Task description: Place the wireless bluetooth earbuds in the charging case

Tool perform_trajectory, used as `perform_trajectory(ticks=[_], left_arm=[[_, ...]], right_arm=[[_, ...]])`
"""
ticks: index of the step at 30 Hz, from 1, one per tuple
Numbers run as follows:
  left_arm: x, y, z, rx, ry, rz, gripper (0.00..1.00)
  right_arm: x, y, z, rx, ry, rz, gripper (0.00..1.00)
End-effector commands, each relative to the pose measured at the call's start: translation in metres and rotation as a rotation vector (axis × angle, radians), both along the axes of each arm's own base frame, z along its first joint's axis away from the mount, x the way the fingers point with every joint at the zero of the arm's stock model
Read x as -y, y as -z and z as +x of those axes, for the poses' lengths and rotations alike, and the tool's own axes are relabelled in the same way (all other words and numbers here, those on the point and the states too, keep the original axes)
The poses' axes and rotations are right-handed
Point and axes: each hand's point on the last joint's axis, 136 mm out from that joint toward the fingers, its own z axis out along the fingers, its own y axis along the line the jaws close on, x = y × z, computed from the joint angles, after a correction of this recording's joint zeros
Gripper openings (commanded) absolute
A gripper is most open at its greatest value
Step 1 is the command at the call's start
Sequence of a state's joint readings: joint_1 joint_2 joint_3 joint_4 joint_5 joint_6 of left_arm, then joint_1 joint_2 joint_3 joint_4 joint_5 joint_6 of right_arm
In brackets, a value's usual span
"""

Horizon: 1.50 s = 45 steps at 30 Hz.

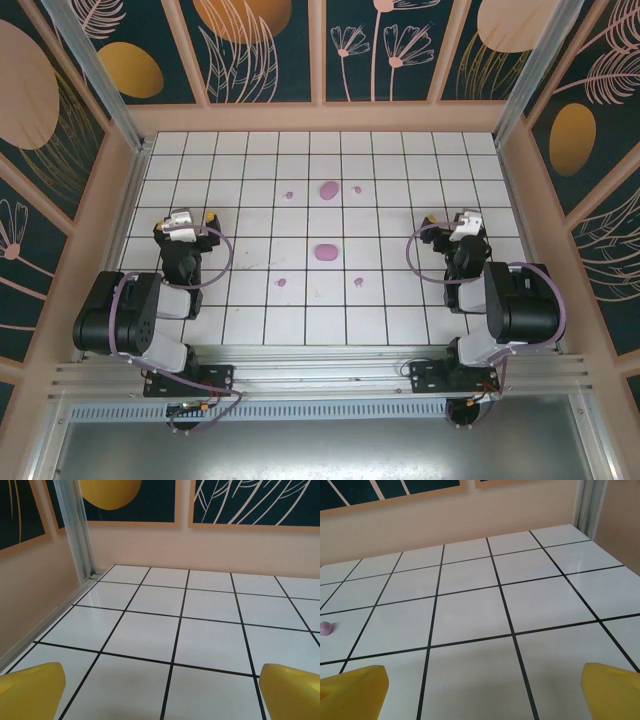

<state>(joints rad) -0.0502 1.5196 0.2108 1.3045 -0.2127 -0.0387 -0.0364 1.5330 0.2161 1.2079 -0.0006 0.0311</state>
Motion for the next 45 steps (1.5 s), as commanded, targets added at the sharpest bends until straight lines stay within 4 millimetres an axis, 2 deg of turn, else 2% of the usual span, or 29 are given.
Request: perform_trajectory(ticks=[1, 38, 45], left_arm=[[0.0, -0.003, 0.003, 0.012, 0.006, -0.021, 0.99], [0.0, -0.003, 0.003, 0.012, 0.006, -0.021, 0.99], [0.002, -0.009, 0.0, 0.022, 0.021, -0.013, 0.99]], right_arm=[[-0.003, -0.014, 0.007, 0.049, -0.013, -0.013, 0.99], [-0.003, -0.014, 0.006, 0.05, -0.015, -0.013, 0.99], [-0.018, -0.024, 0.007, 0.045, -0.102, -0.034, 0.99]])
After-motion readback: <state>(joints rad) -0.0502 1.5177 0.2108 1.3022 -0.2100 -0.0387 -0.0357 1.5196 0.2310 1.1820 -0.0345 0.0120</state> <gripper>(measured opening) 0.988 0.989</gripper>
